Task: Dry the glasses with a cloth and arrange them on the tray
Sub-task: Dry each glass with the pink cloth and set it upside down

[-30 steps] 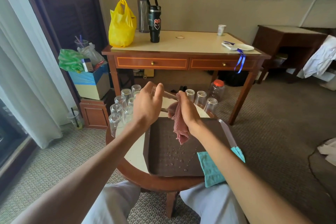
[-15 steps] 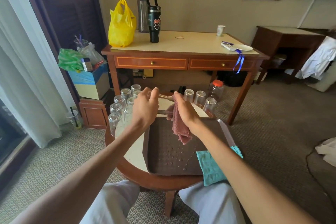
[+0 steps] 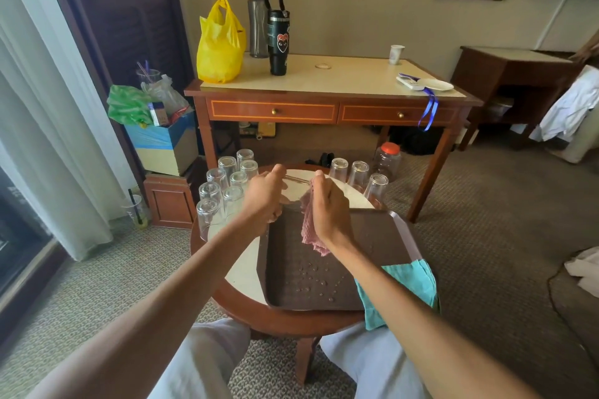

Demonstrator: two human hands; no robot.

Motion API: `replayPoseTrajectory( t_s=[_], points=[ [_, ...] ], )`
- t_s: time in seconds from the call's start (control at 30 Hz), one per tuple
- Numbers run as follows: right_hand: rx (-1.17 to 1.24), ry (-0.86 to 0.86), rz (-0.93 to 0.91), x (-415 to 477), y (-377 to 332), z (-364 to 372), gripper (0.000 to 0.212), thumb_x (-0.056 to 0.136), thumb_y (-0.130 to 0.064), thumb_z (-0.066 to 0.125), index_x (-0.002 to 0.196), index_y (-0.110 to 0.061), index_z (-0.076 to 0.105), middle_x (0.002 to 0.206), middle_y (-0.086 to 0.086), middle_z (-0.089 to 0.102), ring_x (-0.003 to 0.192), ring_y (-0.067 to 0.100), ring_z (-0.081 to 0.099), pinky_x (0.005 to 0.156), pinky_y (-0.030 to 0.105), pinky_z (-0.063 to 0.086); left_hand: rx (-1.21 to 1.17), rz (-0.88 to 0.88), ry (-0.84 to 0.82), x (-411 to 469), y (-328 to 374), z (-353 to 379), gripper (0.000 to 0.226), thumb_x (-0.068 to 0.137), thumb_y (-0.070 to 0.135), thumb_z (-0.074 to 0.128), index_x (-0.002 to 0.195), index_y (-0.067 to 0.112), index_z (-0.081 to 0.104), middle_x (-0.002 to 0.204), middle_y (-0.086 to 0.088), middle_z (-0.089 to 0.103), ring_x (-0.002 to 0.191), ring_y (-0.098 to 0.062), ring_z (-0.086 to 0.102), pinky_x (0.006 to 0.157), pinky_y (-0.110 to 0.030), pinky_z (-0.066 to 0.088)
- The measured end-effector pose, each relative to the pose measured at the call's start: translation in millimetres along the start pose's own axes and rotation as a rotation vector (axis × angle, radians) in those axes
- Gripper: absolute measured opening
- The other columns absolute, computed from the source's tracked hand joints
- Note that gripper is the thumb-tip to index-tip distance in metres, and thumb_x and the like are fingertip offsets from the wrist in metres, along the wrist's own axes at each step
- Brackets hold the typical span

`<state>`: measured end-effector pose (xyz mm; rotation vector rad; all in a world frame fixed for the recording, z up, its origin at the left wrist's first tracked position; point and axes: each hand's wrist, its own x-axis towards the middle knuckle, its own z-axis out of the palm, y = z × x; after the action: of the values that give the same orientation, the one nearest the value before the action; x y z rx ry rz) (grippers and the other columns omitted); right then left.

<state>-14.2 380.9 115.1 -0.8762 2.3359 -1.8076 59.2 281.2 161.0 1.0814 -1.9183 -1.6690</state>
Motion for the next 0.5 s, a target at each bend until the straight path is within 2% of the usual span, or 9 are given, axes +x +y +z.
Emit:
replayPoseTrajectory(
  t_s=[0.07,0.17,0.23,0.3,0.37,0.43,0.5],
  points=[
    [-0.04,0.026,-0.072,-2.7,-2.7,-1.9,0.064,0.101,-0.055,0.025,0.086,-0.007,0.064,0.077,0.007,0.069,0.069,0.013,0.068,0.062,0.028,0.057,-0.078,-0.019,-0.002,-3.4,0.5,0.6,0.043,0.105,0.041,0.042,0.107,0.005,0.065,0.089,-0.011,0.066,0.068,-0.02,0.055,0.057,-0.03,0.042],
    [0.113,-0.03,0.141,-3.4,-10.8,-2.1,0.068,0.105,-0.056,0.025,0.091,-0.006,0.068,0.083,0.009,0.072,0.075,0.017,0.071,0.065,0.027,0.053,0.025,0.372,0.223,-8.6,-10.6,5.0,0.035,0.105,0.04,0.046,0.1,0.01,0.063,0.09,-0.006,0.068,0.083,-0.025,0.067,0.071,-0.037,0.052],
    [0.237,-0.139,0.309,-4.9,-12.3,-3.5,0.073,0.104,-0.061,0.023,0.097,-0.008,0.072,0.086,0.01,0.075,0.077,0.023,0.073,0.069,0.034,0.057,0.239,0.609,0.384,-11.5,-12.1,4.2,0.028,0.105,0.041,0.048,0.095,0.016,0.057,0.085,0.002,0.065,0.075,-0.013,0.063,0.062,-0.028,0.048],
    [0.287,-0.247,0.378,-8.7,-10.0,-6.7,0.073,0.102,-0.064,0.022,0.105,-0.009,0.07,0.087,0.015,0.075,0.074,0.029,0.072,0.076,0.044,0.061,0.377,0.741,0.433,-8.6,-12.2,0.3,0.023,0.103,0.044,0.051,0.095,0.022,0.055,0.09,0.007,0.064,0.072,-0.003,0.057,0.056,-0.017,0.038],
    [0.295,-0.299,0.409,-11.0,-2.9,-10.0,0.071,0.102,-0.064,0.021,0.109,-0.013,0.069,0.09,0.015,0.076,0.075,0.027,0.072,0.077,0.042,0.061,0.42,0.756,0.413,-2.2,-14.9,-8.1,0.025,0.102,0.048,0.052,0.099,0.024,0.056,0.099,0.006,0.067,0.078,-0.005,0.06,0.058,-0.018,0.044],
    [0.339,-0.305,0.48,-10.8,6.4,-15.7,0.074,0.102,-0.064,0.02,0.103,-0.012,0.072,0.095,0.008,0.078,0.086,0.024,0.074,0.074,0.034,0.058,0.412,0.717,0.392,4.2,-18.8,-18.2,0.029,0.101,0.052,0.052,0.105,0.024,0.057,0.106,0.002,0.07,0.083,-0.011,0.065,0.062,-0.024,0.051],
    [0.47,-0.298,0.576,-10.4,16.1,-20.2,0.076,0.101,-0.065,0.024,0.098,-0.006,0.073,0.101,0.011,0.077,0.095,0.026,0.073,0.068,0.029,0.055,0.469,0.666,0.383,10.0,-23.9,-29.4,0.033,0.1,0.053,0.054,0.11,0.021,0.055,0.11,-0.001,0.071,0.085,-0.016,0.066,0.062,-0.027,0.049]
  ],
)
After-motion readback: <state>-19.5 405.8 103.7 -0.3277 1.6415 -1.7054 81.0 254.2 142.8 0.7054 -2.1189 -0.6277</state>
